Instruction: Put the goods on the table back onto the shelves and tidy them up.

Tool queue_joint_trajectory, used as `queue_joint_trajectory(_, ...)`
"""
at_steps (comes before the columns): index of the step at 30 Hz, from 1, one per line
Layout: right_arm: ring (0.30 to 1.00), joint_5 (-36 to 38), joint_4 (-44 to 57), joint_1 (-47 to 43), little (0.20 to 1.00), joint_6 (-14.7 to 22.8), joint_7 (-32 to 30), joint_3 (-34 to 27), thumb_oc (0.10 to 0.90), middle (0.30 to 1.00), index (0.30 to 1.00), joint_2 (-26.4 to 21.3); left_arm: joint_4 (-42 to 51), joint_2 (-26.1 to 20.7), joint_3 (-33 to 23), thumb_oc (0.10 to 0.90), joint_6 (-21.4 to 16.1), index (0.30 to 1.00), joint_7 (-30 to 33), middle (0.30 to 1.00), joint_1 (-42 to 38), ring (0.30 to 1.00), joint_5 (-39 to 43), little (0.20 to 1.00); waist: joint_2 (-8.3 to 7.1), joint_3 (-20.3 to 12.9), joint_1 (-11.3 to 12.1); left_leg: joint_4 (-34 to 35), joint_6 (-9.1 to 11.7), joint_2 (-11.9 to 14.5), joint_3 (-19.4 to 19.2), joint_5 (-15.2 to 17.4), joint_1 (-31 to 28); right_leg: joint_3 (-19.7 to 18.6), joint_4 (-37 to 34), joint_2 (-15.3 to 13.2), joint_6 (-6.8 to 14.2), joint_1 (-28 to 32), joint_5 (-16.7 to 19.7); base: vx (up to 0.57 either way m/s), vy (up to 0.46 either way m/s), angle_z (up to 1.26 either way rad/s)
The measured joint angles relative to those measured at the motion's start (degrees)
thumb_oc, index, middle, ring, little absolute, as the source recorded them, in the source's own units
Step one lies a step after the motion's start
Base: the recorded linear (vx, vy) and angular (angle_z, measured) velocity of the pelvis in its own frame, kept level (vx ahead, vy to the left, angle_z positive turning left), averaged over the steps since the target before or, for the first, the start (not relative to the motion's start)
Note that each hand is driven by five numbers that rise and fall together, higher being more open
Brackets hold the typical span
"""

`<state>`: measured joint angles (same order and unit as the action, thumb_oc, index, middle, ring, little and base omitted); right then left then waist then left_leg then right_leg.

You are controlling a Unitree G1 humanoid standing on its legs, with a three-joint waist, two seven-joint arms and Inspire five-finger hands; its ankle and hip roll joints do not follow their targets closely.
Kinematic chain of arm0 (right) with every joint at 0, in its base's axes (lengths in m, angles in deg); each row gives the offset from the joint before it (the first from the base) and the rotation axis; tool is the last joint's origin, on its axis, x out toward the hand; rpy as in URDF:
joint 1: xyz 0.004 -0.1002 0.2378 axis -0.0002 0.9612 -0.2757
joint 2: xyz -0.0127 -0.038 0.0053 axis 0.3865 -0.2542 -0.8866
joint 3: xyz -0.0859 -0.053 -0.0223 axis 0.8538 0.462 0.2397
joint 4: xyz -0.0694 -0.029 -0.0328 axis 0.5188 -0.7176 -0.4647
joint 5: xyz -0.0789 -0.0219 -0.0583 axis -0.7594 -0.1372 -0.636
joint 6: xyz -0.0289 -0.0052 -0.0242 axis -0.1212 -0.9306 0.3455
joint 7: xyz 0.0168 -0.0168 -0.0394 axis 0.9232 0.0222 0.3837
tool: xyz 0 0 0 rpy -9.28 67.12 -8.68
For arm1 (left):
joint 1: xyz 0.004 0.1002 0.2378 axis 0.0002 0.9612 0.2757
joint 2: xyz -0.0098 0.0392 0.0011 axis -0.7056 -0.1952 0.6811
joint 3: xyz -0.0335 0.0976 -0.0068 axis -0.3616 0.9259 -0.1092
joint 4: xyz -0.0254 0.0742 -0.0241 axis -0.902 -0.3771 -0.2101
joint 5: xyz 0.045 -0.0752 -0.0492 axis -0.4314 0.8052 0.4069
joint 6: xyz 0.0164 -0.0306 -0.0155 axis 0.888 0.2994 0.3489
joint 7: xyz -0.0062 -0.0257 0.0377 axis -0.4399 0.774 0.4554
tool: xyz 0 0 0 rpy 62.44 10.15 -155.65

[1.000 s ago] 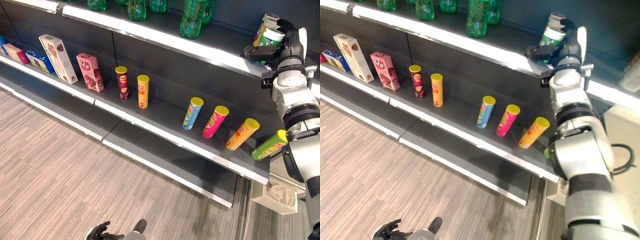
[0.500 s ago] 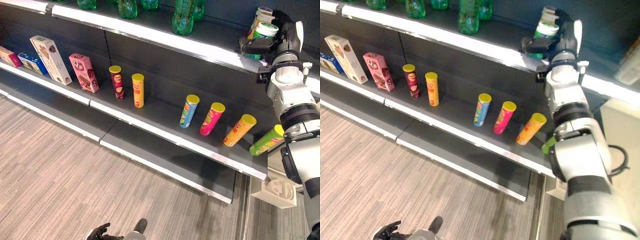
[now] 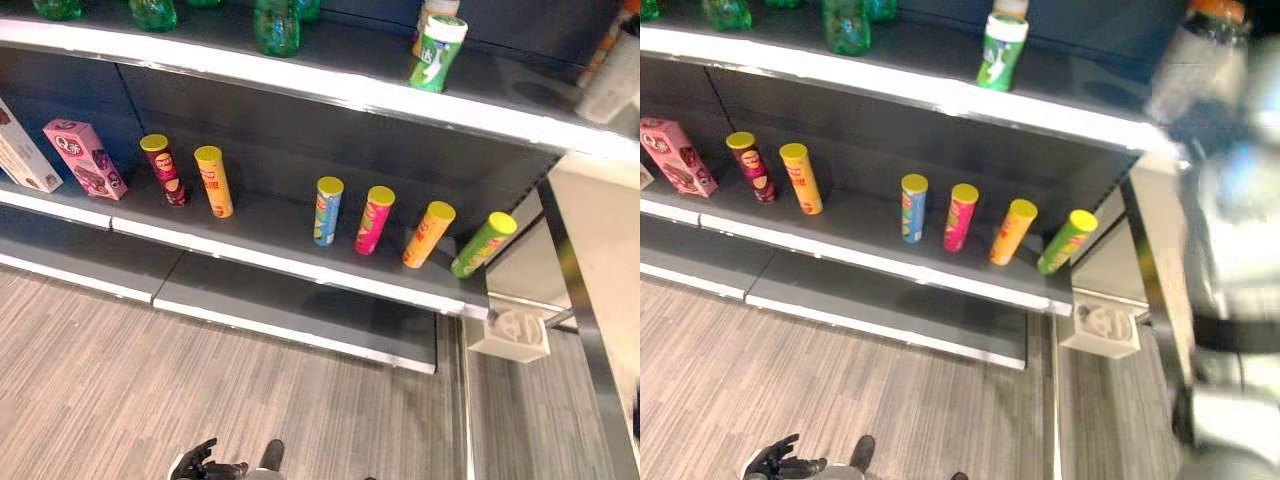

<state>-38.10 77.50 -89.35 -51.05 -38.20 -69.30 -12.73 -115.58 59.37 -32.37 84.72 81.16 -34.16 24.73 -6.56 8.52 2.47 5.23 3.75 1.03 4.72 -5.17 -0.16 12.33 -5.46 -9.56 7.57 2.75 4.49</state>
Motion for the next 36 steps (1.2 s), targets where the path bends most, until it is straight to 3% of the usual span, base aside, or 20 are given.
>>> queue_joint_trajectory(3, 0.900, 1.65, -4.11, 5.33, 0.900, -1.06, 1.25, -1.91, 0.800, 0.900, 0.900, -2.56, 0.00, 0.14, -1.16, 0.800, -0.18, 0.900, 0.11, 0.900, 0.17, 0.900, -0.08, 0.900, 0.88, 0.14, -3.90, 0.06, 0.06, 0.06, -3.44, 0.99, -0.76, -2.87, -0.01, -0.31, 0.54, -1.29, 0.58, -0.01, 0.053, -0.67)
queue_joint_trajectory(5, 0.900, 2.10, -6.22, 9.41, 0.900, -1.30, 2.28, -4.56, 0.800, 0.900, 0.900, -5.53, 0.85, 0.17, -1.27, 0.800, -0.55, 0.900, -0.01, 0.900, -0.47, 0.900, -0.08, 0.900, 1.02, 0.05, -4.63, 0.06, -0.13, 0.49, -5.31, 1.10, -0.78, -4.74, -0.06, -0.15, 0.63, -2.36, 0.91, 0.00, 0.076, -0.68)
queue_joint_trajectory(6, 0.900, 2.27, -8.43, 13.01, 0.900, -1.82, 3.63, -5.88, 0.800, 0.900, 0.900, -7.92, 0.80, 0.15, -1.15, 0.800, -0.73, 0.900, -0.87, 0.900, -0.48, 0.900, -0.17, 0.900, 0.91, 0.06, -5.56, 0.05, -0.42, 0.66, -8.38, 1.31, -1.21, -7.01, -0.04, 0.06, 0.65, -3.72, 1.80, 0.02, 0.087, -0.84)
queue_joint_trajectory(9, 0.900, 2.01, -9.23, 15.87, 0.900, -2.29, 4.70, -6.76, 0.800, 0.900, 0.900, -8.13, 0.90, 0.34, -0.69, 0.800, -0.77, 0.900, -1.06, 0.900, 0.43, 0.900, -0.74, 0.900, 0.70, 0.09, -6.35, 0.04, -0.67, 1.48, -12.43, 2.19, -3.19, -10.14, 0.02, 0.64, 0.47, -4.11, 2.86, 0.02, 0.049, -0.80)
queue_joint_trajectory(13, 0.900, 2.40, -13.45, 15.67, 0.900, -2.61, 4.86, -6.74, 0.800, 0.900, 0.900, -8.34, 1.05, 0.36, -0.45, 0.800, -0.79, 0.900, -1.57, 0.900, -1.06, 0.900, -1.26, 0.900, 0.40, -0.03, -9.54, 0.04, -0.42, 1.48, -16.85, 3.47, -5.56, -14.69, 0.05, 1.85, 0.44, -4.73, 3.59, 0.03, 0.066, -0.67)
queue_joint_trajectory(15, 0.900, 2.49, -14.89, 16.10, 0.900, -3.40, 5.18, -6.37, 0.800, 0.900, 0.900, -8.23, 1.67, 0.33, -0.35, 0.800, -0.91, 0.900, -2.21, 0.900, -1.24, 0.900, -1.92, 0.900, 0.36, -0.13, -9.35, 0.04, -0.38, 1.71, -20.61, 4.19, -6.90, -17.90, 0.05, 2.54, 0.61, -5.63, 4.67, -0.07, 0.056, -0.95)
queue_joint_trajectory(17, 0.900, 2.87, -15.31, 18.00, 0.900, -4.00, 5.02, -7.30, 0.800, 0.900, 0.900, -7.93, 2.47, 0.23, -0.04, 0.800, -0.88, 0.900, -2.26, 0.900, -1.69, 0.900, -2.22, 0.900, 0.56, -0.06, -10.54, 0.04, -0.48, 1.59, -22.07, 4.24, -6.82, -17.68, 0.90, 3.03, 0.93, -7.09, 6.19, -0.11, 0.022, -0.75)
queue_joint_trajectory(19, 0.900, 2.86, -15.56, 17.92, 0.900, -4.94, 5.15, -7.06, 0.800, 0.900, 0.900, -7.88, 3.85, -0.84, -0.17, 0.800, -1.79, 0.900, -2.52, 0.900, -2.61, 0.900, -2.23, 0.900, 0.49, 0.78, -11.13, 0.28, -1.60, 1.73, -26.18, 4.74, -6.50, -17.05, 2.20, 3.18, 4.09, -10.83, 9.04, -0.05, -0.088, -0.99)
queue_joint_trajectory(20, 0.900, 2.88, -16.27, 17.92, 0.900, -4.90, 5.13, -6.93, 0.800, 0.900, 0.900, -7.77, 3.71, -1.03, -0.22, 0.800, -1.85, 0.900, -2.49, 0.900, -2.62, 0.900, -2.23, 0.900, 0.61, 0.93, -11.76, 0.27, -2.04, 1.48, -26.47, 5.01, -7.10, -15.71, 2.09, 2.38, 5.35, -10.43, 7.67, -0.01, -0.183, -0.52)
queue_joint_trajectory(21, 0.900, 2.94, -17.01, 17.37, 0.900, -4.61, 5.03, -6.86, 0.800, 0.900, 0.900, -6.79, 3.77, -1.67, -0.32, 0.800, -2.04, 0.900, -3.00, 0.900, -2.20, 0.900, -2.21, 0.900, 1.09, 1.00, -10.87, -0.05, -1.90, 2.09, -28.44, 4.79, -7.79, -9.80, 3.62, 0.98, 6.01, -11.40, 4.47, 0.08, -0.180, -0.59)
queue_joint_trajectory(23, 0.900, 3.75, -17.21, 17.94, 0.900, -5.11, 5.42, -6.86, 0.800, 0.900, 0.900, -6.74, 4.24, -2.96, -1.19, 0.800, -2.01, 0.900, -3.37, 0.900, -1.64, 0.900, -2.18, 0.900, 1.87, 1.19, -8.00, -0.01, -1.38, 3.60, -31.70, 5.26, -7.51, 6.99, 7.94, -2.91, 2.55, -13.46, 2.57, 0.17, -0.198, -0.68)
queue_joint_trajectory(25, 0.900, 5.34, -17.08, 18.07, 0.900, -5.89, 8.20, -6.80, 0.800, 0.900, 0.900, -6.83, 3.01, -3.46, -3.06, 0.800, -1.73, 0.900, -3.18, 0.900, -0.01, 0.900, -2.14, 0.900, 1.56, 0.61, -7.69, 0.26, -0.03, 5.10, -29.98, 4.87, -8.52, 5.30, 5.52, -3.93, 2.84, -8.45, 2.56, 0.16, -0.206, -0.12)
queue_joint_trajectory(26, 0.900, 5.97, -17.00, 18.02, 0.900, -5.91, 8.99, -6.81, 0.800, 0.900, 0.900, -6.90, 2.69, -3.75, -3.47, 0.800, -1.70, 0.900, -3.16, 0.900, 0.53, 0.900, -2.14, 0.900, 1.92, 0.31, -6.77, 0.26, 0.62, 6.03, -29.69, 4.85, -8.66, 4.85, 3.11, -2.46, 1.92, -7.38, 5.05, 0.08, -0.119, -0.04)
queue_joint_trajectory(28, 0.900, 7.13, -17.16, 18.03, 0.900, -6.05, 9.84, -6.80, 0.800, 0.900, 0.900, -7.86, 2.56, -2.14, -2.66, 0.800, -1.50, 0.900, -3.48, 0.900, 1.35, 0.900, -2.13, 0.900, 3.96, -0.08, -6.57, -0.08, 0.52, 7.89, -27.02, 4.17, -8.00, 5.34, 0.85, 0.76, 0.81, -6.17, 5.83, 0.10, -0.163, 0.10)
queue_joint_trajectory(29, 0.900, 7.32, -17.23, 18.28, 0.900, -7.02, 10.54, -6.56, 0.800, 0.900, 0.900, -9.53, 2.56, -0.58, -2.19, 0.800, -1.43, 0.900, -3.68, 0.900, 1.59, 0.900, -2.12, 0.900, 4.92, -0.06, -6.32, -0.09, 1.91, 9.10, -26.25, 3.30, -7.95, 5.75, 0.07, 2.20, -1.12, -5.47, 5.79, 0.08, -0.157, 0.15)
queue_joint_trajectory(31, 0.900, 7.60, -17.20, 18.33, 0.900, -7.72, 12.61, -6.14, 0.800, 0.900, 0.900, -11.58, 2.70, 2.67, -2.14, 0.800, -1.40, 0.900, -4.01, 0.900, 1.84, 0.900, -2.07, 0.900, 6.06, -0.10, -6.21, -0.99, 2.70, 11.06, -25.26, 2.78, -8.04, 6.32, 0.09, 4.11, -2.43, -4.65, 5.01, 0.06, -0.251, 0.06)
queue_joint_trajectory(32, 0.900, 8.75, -17.28, 17.64, 0.900, -7.58, 13.77, -4.93, 0.800, 0.900, 0.900, -11.62, 2.86, 3.77, -2.26, 0.800, -1.47, 0.900, -4.80, 0.900, 1.63, 0.900, -1.99, 0.900, 5.44, 0.19, -6.16, -4.02, 2.91, 12.48, -24.15, 2.80, -7.58, 6.41, 0.09, 5.21, -3.24, -3.69, 4.00, 0.01, -0.429, -0.10)
queue_joint_trajectory(33, 0.900, 10.01, -17.09, 17.05, 0.900, -7.76, 14.93, -1.92, 0.800, 0.900, 0.900, -11.63, 2.67, 2.50, -3.07, 0.800, -1.53, 0.900, -4.77, 0.900, 0.75, 0.900, -0.79, 0.900, 2.33, 0.96, -6.01, -12.87, 3.36, 13.97, -22.25, 3.07, -3.97, 5.20, 0.06, 5.50, -4.25, -3.19, 3.14, -0.03, -0.418, -0.23)
queue_joint_trajectory(34, 0.900, 10.19, -16.54, 16.79, 0.900, -7.77, 16.17, -1.12, 0.800, 0.900, 0.900, -11.84, 2.71, 1.57, -3.47, 0.800, -1.54, 0.900, -4.78, 0.900, 0.45, 0.900, 0.17, 0.900, 1.22, 1.31, -4.93, -18.62, 3.46, 15.31, -20.32, 2.99, -1.29, 4.43, 0.10, 6.37, -4.87, -3.11, 2.76, -0.04, -0.221, -0.29)
queue_joint_trajectory(36, 0.900, 12.07, -16.22, 13.99, 0.900, -7.61, 17.18, 0.61, 0.800, 0.900, 0.900, -11.56, 3.24, -0.24, -4.34, 0.800, -1.85, 0.900, -4.86, 0.900, -0.50, 0.900, 1.69, 0.900, -0.29, 2.66, -3.97, -30.71, 6.82, 17.96, -13.32, 1.60, 4.64, 4.27, -0.03, 7.96, -8.42, -1.77, 2.31, 0.02, -0.034, -0.10)
